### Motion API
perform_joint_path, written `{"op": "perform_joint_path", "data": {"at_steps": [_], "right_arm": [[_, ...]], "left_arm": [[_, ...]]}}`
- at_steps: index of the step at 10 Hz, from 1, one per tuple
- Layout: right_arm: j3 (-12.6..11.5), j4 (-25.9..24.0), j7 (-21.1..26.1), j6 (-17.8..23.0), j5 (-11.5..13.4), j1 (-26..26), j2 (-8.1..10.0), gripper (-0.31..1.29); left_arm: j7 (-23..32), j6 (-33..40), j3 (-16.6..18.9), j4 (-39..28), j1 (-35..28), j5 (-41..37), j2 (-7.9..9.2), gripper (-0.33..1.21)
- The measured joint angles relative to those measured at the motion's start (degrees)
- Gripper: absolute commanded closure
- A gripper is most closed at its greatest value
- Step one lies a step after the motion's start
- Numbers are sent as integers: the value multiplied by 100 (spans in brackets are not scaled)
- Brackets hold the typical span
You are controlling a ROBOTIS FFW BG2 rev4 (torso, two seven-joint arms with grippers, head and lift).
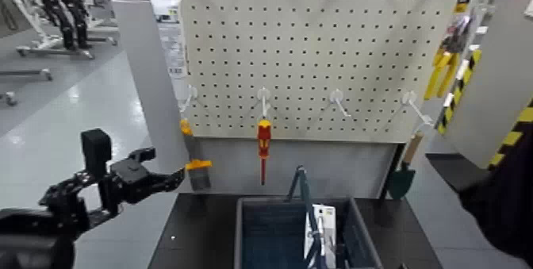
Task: Put the yellow paint brush into the crate.
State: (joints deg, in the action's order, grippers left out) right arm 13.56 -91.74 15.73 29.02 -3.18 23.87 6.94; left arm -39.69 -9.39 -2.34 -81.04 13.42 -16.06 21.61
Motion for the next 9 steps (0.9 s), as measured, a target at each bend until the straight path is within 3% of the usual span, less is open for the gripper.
{"op": "perform_joint_path", "data": {"at_steps": [5, 9], "right_arm": [[39, 43, -8, 33, -37, -47, 18, 13], [59, 51, -8, 34, -55, -55, 18, 13]], "left_arm": [[-336, 123, -722, 876, 892, -198, 186, 11], [-472, 270, -1181, 1367, 1438, -325, 186, 13]]}}
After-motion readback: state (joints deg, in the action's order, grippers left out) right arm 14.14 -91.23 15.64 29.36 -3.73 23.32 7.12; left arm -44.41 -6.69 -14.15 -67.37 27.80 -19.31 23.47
